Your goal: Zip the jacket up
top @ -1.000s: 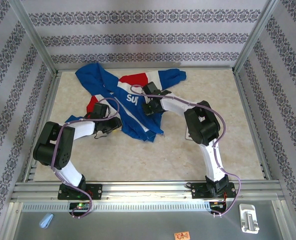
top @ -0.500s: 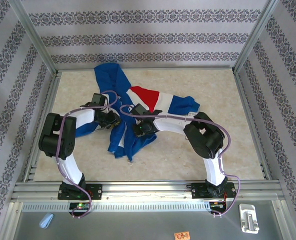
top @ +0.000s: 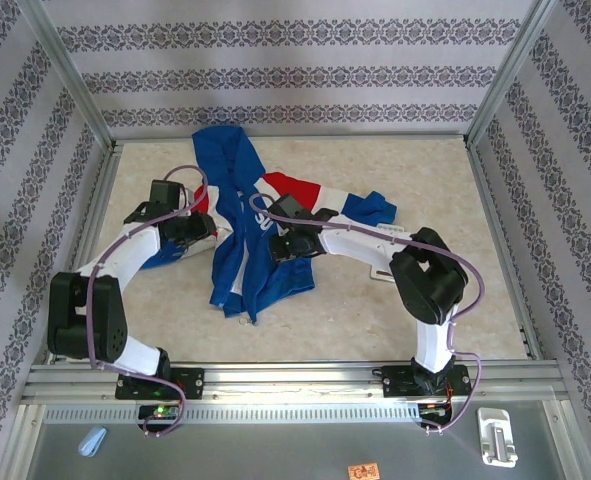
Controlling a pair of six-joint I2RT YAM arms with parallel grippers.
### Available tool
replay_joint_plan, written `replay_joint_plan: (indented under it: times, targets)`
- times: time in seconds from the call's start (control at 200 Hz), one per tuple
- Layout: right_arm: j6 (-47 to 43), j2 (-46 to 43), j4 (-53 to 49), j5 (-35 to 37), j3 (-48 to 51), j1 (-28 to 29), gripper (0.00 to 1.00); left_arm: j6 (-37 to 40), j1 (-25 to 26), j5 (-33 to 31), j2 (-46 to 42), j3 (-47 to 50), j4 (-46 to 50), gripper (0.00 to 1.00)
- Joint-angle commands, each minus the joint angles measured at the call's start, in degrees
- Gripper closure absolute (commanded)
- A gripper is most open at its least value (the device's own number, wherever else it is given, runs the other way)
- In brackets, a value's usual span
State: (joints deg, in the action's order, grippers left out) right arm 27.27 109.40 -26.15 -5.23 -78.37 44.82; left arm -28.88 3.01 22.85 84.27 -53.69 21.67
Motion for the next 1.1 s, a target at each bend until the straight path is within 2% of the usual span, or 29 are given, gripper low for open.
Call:
replay_joint_plan:
  times: [0.0, 0.105, 0.235, 0.46, 0.55, 0.68, 0.784, 0.864, 0.914, 1.094]
  targets:
    - [-0.41, 4.36, -1.59, -2.29, -4.49, 0.26, 0.79, 0.71, 3.4, 1.86, -0.72, 3.52, 2.65, 0.74]
    - [-1.38, 8.05, -2.49, -3.13, -8.38, -0.03, 0.79, -2.21, 7.96, 1.21, -0.75, 7.72, -1.45, 0.76]
    - [-0.6, 11.48, -3.09, -5.89, -10.27, -2.81, 0.79, -4.69, 10.98, 0.02, 2.1, 11.08, -5.89, 0.76]
    - [1.73, 10.9, -3.63, -4.96, -3.45, -9.47, 0.79, -0.9, 11.04, -4.9, 7.29, 9.69, -4.29, 0.77]
    - [2.4, 9.14, -3.2, -3.22, 0.09, -10.19, 0.79, 0.39, 11.05, -5.27, 8.77, 7.35, -2.93, 0.77]
    - [3.66, 6.4, -1.39, -4.34, 3.34, -10.11, 0.78, 1.37, 11.0, -5.01, 9.14, 3.4, -0.19, 0.77]
    - [3.65, 3.27, -1.77, -3.76, 3.75, -8.84, 0.75, 2.34, 11.06, -5.77, 6.1, 1.03, 3.83, 0.68]
    - [3.35, 0.05, -2.21, -2.7, 3.9, -7.62, 0.72, 3.64, 11.05, -7.38, 1.85, 0.17, 7.24, 0.54]
    - [3.32, -2.08, -2.86, -1.08, 3.83, -6.71, 0.69, 4.52, 11.01, -8.3, -0.94, 0.27, 8.88, 0.5]
    - [4.65, -7.01, -3.88, 0.64, 3.22, -3.59, 0.63, 4.35, 10.88, -6.52, -8.51, 3.07, 16.69, 0.47]
